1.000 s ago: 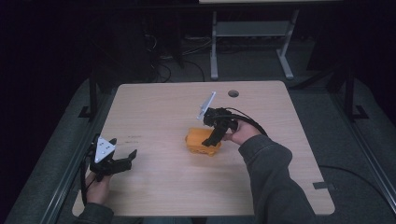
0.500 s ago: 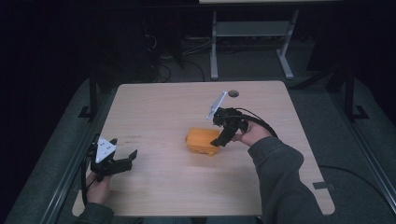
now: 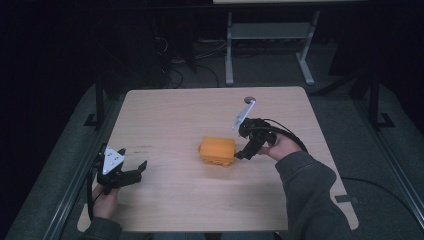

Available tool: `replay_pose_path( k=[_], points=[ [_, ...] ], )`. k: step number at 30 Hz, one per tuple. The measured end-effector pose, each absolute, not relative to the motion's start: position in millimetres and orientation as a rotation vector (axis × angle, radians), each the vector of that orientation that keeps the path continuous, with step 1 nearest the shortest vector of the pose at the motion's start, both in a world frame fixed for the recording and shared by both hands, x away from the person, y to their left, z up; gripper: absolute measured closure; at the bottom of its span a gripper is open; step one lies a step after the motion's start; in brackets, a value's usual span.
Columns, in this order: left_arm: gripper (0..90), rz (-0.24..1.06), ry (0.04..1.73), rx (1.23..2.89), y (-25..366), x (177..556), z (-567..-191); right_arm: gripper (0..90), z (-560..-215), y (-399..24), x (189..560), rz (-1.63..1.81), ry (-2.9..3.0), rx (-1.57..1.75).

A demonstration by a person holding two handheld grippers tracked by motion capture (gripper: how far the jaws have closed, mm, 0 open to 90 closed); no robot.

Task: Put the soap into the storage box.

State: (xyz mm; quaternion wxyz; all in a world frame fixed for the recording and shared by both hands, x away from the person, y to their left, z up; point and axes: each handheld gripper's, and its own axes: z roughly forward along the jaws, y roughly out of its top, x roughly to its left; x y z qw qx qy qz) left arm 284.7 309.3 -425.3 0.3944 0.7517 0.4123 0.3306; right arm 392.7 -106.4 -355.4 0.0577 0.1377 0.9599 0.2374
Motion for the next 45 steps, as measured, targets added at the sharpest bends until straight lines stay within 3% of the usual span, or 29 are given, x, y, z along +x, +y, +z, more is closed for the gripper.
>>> replay_pose_path(
  k=[45],
  points=[
    [14.1,0.839,1.028,1.927,306,284,-427,19.5,-397,-197,343,0.829,2.805,0.627]
  ],
)
